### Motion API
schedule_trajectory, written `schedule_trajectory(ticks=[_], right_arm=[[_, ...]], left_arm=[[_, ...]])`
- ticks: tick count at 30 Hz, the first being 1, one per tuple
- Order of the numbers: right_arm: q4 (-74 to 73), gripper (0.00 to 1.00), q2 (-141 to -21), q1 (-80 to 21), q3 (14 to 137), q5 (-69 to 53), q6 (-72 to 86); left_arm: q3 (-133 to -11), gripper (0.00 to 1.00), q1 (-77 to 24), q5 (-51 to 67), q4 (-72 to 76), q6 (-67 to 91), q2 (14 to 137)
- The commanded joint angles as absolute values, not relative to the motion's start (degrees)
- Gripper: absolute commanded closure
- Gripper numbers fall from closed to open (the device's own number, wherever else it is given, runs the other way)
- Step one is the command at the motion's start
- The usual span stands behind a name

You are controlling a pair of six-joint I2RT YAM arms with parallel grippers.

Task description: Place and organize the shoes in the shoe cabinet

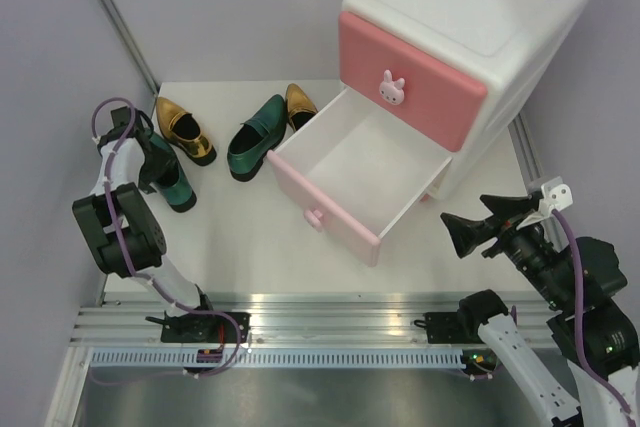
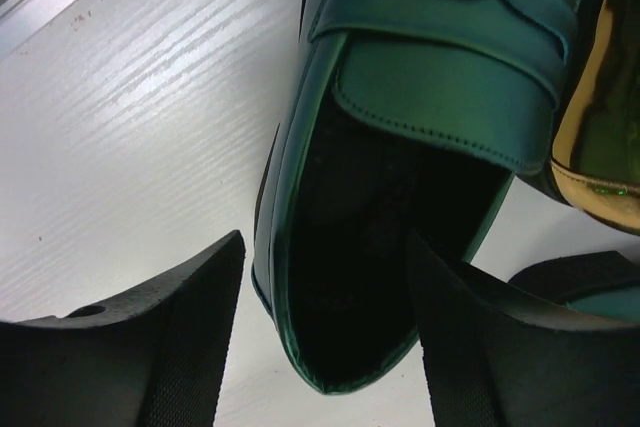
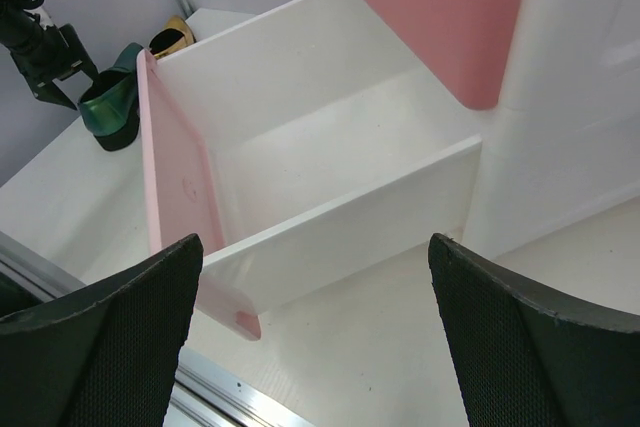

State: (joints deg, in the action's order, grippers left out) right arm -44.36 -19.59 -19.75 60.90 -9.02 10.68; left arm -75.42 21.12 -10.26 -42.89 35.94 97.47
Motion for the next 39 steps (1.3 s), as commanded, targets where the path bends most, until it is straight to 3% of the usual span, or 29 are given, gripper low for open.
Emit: schedule_trajectory(ticks=[1,15,20,24,39], right_arm=[[-42.19,0.02,-21.00,-19.78,60.21,-8.61,10.28],[-40.34,0.02,-22.94,-19.78,58.10,-8.26,9.76],[-39.55,0.02,-23.20,-19.86,57.31,-8.35,10.11],[-38.67,0.02,-22.85,-19.78,56.69,-8.52,10.98],[-38.32,0.02,-21.53,-19.78,58.27,-9.84,10.46]], left_arm=[[-79.62,0.31,22.41,-10.11,-40.52,34.46,99.22],[-78.84,0.48,24.08,-10.99,-38.15,30.85,103.97],[-79.28,0.69,24.08,-10.46,-37.36,29.27,104.50],[-79.19,0.98,24.17,-9.58,-37.26,27.43,104.50],[-71.99,0.98,24.08,-7.92,-38.41,28.91,81.23]])
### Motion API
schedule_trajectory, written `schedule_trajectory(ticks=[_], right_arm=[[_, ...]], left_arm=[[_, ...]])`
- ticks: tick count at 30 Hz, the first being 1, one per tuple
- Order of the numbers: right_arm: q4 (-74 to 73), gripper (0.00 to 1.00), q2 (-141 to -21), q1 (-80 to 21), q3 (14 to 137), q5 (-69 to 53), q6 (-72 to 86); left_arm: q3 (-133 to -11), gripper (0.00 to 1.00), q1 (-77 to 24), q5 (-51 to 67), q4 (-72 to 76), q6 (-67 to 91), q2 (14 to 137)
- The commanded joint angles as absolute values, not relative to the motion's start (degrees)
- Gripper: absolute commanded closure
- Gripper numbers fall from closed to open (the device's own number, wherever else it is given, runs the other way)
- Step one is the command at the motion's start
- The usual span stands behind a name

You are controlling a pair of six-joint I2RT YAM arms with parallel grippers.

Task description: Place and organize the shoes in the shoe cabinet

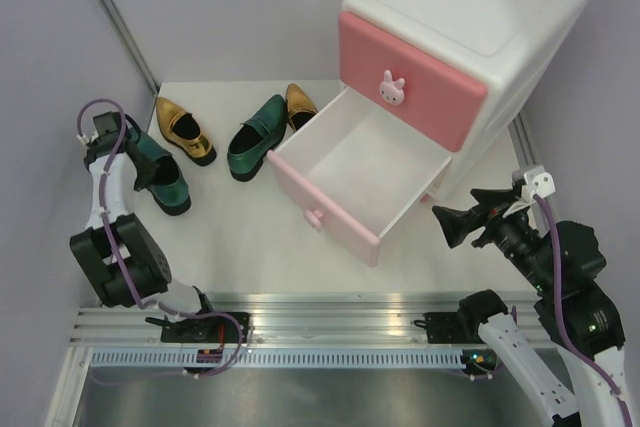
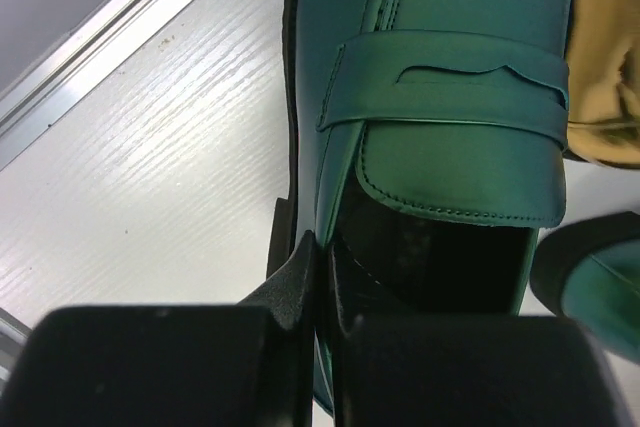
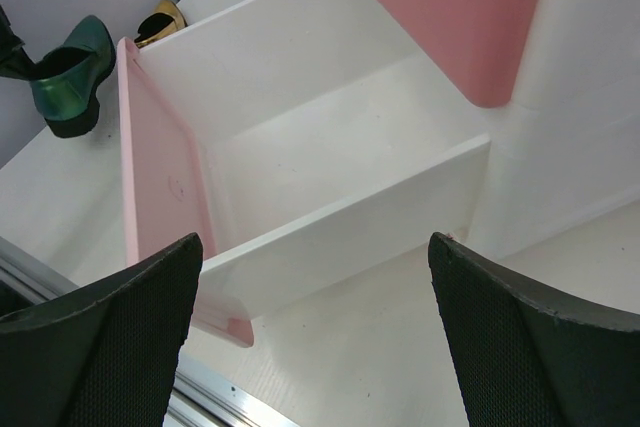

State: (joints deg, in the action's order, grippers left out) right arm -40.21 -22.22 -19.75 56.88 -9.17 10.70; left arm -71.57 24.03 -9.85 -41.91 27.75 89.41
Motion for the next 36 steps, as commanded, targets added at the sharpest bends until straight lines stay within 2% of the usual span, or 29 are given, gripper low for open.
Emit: schedule_trajectory(ticks=[1,11,15,21,24,36], right_arm=[[-38.41,0.02,-21.45,-19.78,58.71,-10.02,10.28],[-39.55,0.02,-21.45,-19.78,60.20,-11.25,9.40],[-39.46,0.02,-21.53,-19.86,60.64,-11.25,9.40],[-39.37,0.02,-22.23,-19.86,61.00,-11.51,9.32],[-39.55,0.02,-22.85,-19.78,61.61,-11.60,9.05],[-38.94,0.02,-23.12,-19.78,62.49,-11.08,9.14]], left_arm=[[-71.90,0.98,24.08,-7.65,-38.41,29.00,80.08],[-73.03,0.98,24.00,3.06,-39.90,34.36,67.86],[-75.49,0.98,23.73,10.35,-40.69,39.81,63.21],[-81.47,0.98,21.36,15.03,-42.62,45.78,59.77],[-83.49,0.98,18.03,14.33,-42.89,49.56,58.10],[-86.75,0.98,-14.39,0.27,-41.84,61.25,59.59]])
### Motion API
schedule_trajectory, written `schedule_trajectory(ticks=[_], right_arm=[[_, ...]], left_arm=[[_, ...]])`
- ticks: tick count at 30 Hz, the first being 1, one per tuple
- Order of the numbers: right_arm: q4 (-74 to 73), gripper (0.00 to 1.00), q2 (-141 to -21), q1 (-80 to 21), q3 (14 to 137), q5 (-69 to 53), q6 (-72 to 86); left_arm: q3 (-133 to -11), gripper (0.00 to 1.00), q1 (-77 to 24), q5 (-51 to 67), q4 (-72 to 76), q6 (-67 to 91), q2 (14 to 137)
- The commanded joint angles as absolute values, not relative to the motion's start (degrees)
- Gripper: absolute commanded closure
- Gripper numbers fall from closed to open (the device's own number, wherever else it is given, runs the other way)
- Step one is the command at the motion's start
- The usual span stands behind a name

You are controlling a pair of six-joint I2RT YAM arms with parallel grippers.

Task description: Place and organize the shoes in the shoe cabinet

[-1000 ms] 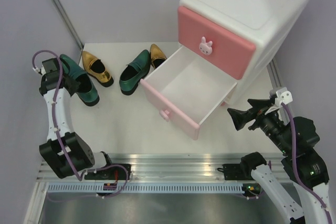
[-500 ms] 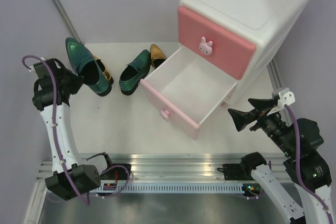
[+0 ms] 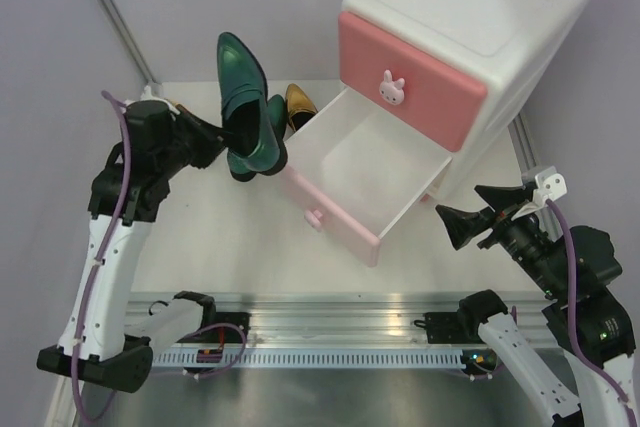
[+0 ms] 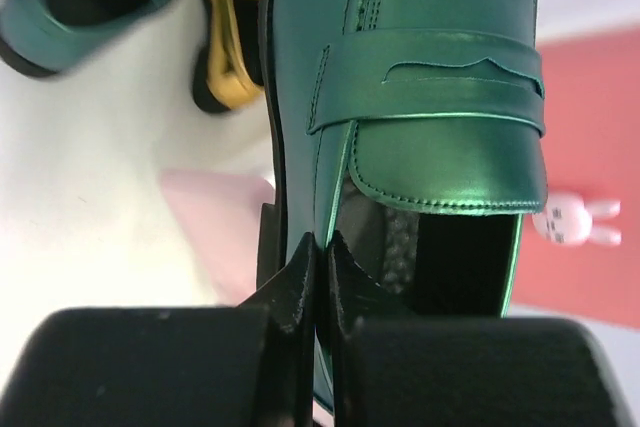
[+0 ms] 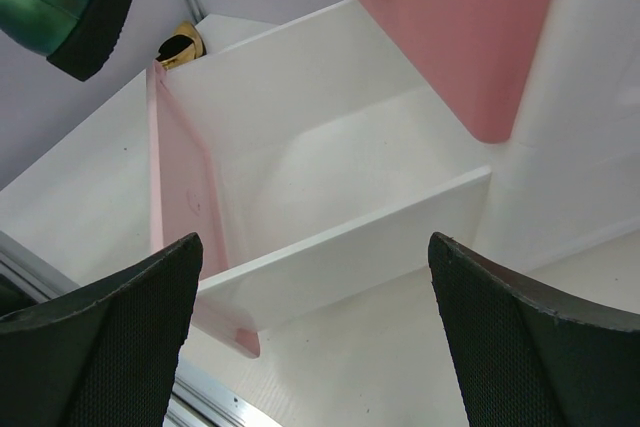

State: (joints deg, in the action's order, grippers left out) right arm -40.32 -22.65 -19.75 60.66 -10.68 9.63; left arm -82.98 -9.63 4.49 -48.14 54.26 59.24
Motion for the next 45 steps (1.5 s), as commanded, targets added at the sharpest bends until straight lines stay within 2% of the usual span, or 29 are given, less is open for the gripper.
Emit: schedule_trajectory(ticks=[1,10,22,28,45], right_arm=[[-39.11,0.02,-23.03,-19.86,62.49,-10.99,9.14],[-39.81,0.02,-21.62,-19.78,62.23,-9.67,9.05],[-41.75,0.02,-20.48,-19.78,63.02,-7.74,8.79],[-42.54,0.02,-19.95,-19.78,63.11,-6.94,8.44],[-43.33,0.02,-19.07,-19.78,62.67,-6.42,8.35]], left_arm=[[-87.01,0.98,-18.76,-2.26,-41.40,61.61,60.55],[-89.83,0.98,-37.94,-14.49,-37.01,65.12,68.20],[-88.60,0.98,-49.65,-23.90,-30.06,70.22,74.71],[-83.94,0.98,-51.15,-24.52,-30.06,73.65,74.18],[-80.68,0.98,-54.58,-22.33,-30.15,77.25,76.28]])
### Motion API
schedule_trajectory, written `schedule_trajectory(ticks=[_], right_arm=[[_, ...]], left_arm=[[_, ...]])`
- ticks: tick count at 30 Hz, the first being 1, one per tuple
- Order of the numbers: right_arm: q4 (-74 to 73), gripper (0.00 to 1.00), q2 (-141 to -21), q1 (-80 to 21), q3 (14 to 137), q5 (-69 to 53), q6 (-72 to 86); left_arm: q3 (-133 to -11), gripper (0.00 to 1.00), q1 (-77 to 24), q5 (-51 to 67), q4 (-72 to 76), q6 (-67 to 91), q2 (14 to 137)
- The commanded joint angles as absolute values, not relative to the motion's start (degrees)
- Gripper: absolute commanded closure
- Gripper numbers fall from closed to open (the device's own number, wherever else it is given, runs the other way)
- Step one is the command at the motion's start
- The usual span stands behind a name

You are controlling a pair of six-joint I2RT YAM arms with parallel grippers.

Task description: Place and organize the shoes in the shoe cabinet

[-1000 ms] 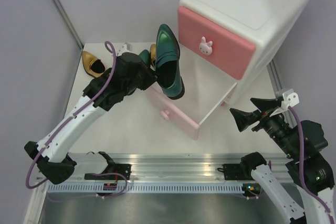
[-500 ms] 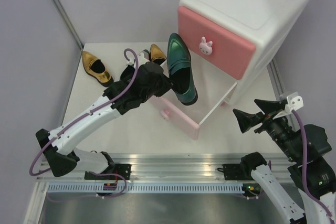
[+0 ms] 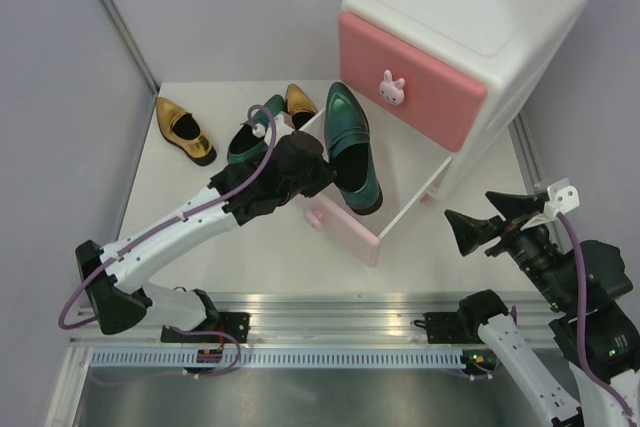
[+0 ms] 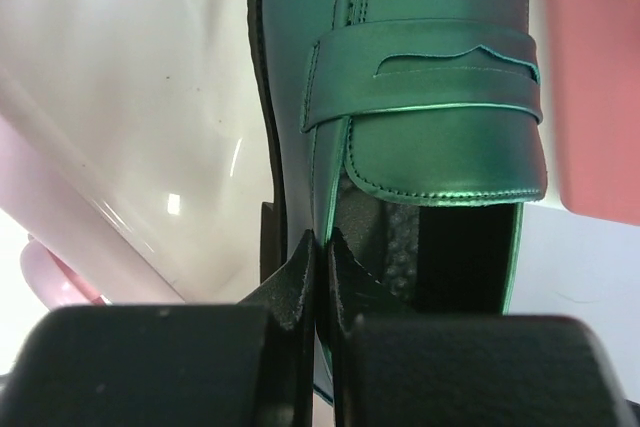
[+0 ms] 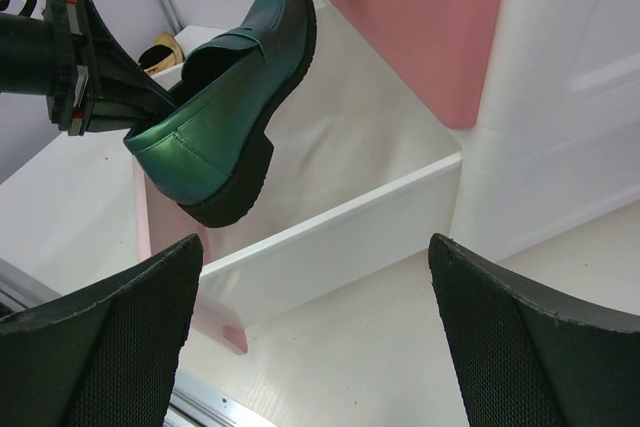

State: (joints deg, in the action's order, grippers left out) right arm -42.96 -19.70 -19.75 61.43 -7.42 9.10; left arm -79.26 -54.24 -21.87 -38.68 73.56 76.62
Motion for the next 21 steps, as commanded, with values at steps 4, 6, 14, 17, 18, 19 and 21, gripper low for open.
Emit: schedule_trajectory(ticks=[4,6,14,17,18,19,21], right_arm=[[-43.50,0.02,-18.63,-19.78,62.58,-6.42,8.44],[-43.59,0.02,-18.28,-19.78,62.32,-6.15,8.44],[-44.12,0.02,-17.23,-19.86,61.61,-5.63,8.61],[-44.12,0.02,-17.05,-19.86,61.44,-5.54,8.61],[-44.12,0.02,-17.05,-19.78,61.35,-5.54,8.53],[-44.21,0.02,-16.96,-19.78,61.43,-5.54,8.70],[-44.30,0.02,-16.88,-19.78,61.35,-5.54,8.70]], left_arm=[[-80.60,0.98,-54.58,-20.66,-30.06,78.31,77.52],[-80.42,0.98,-54.58,-19.87,-30.15,78.31,77.87],[-81.56,0.98,-54.49,-19.42,-30.94,76.38,79.80],[-83.05,0.98,-54.40,-18.55,-31.55,74.19,81.38],[-83.84,0.98,-54.32,-18.02,-31.99,71.92,82.00],[-85.59,0.98,-54.32,-17.76,-32.78,71.11,82.87],[-87.09,0.98,-53.88,-16.53,-34.19,68.40,84.54]])
